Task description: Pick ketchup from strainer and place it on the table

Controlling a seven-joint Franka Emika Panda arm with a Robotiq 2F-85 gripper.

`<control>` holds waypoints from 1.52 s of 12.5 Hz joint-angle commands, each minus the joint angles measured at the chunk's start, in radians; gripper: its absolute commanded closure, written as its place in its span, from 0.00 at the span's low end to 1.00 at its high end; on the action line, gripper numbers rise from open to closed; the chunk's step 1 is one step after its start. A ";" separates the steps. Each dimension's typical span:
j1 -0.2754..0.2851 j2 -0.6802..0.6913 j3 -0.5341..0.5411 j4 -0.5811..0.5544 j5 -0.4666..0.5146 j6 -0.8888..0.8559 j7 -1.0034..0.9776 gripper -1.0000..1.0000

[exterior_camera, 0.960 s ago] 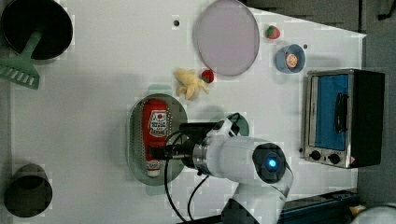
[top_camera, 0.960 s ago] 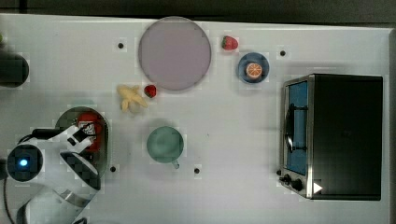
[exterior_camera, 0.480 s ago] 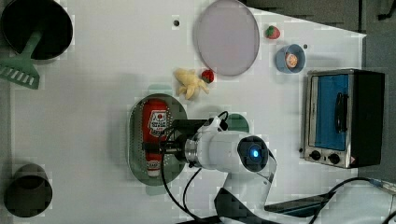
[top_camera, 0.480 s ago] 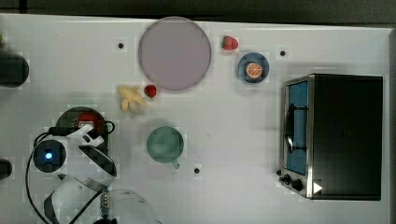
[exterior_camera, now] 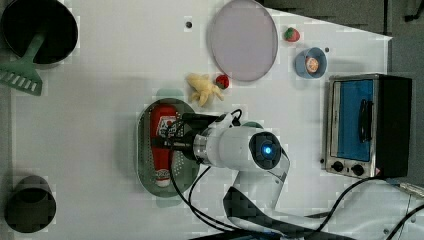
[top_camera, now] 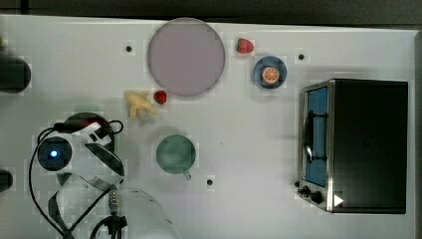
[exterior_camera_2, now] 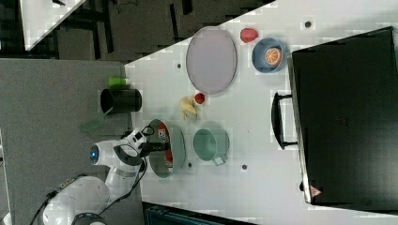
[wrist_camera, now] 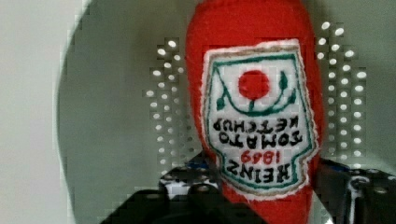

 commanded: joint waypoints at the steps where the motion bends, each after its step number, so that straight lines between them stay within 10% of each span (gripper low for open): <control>1: 0.024 -0.030 0.006 0.011 0.002 -0.015 0.054 0.42; 11: -0.061 -0.387 0.092 0.160 0.354 -0.457 -0.014 0.42; 19: -0.200 -0.398 -0.105 0.409 0.404 -0.796 -0.452 0.42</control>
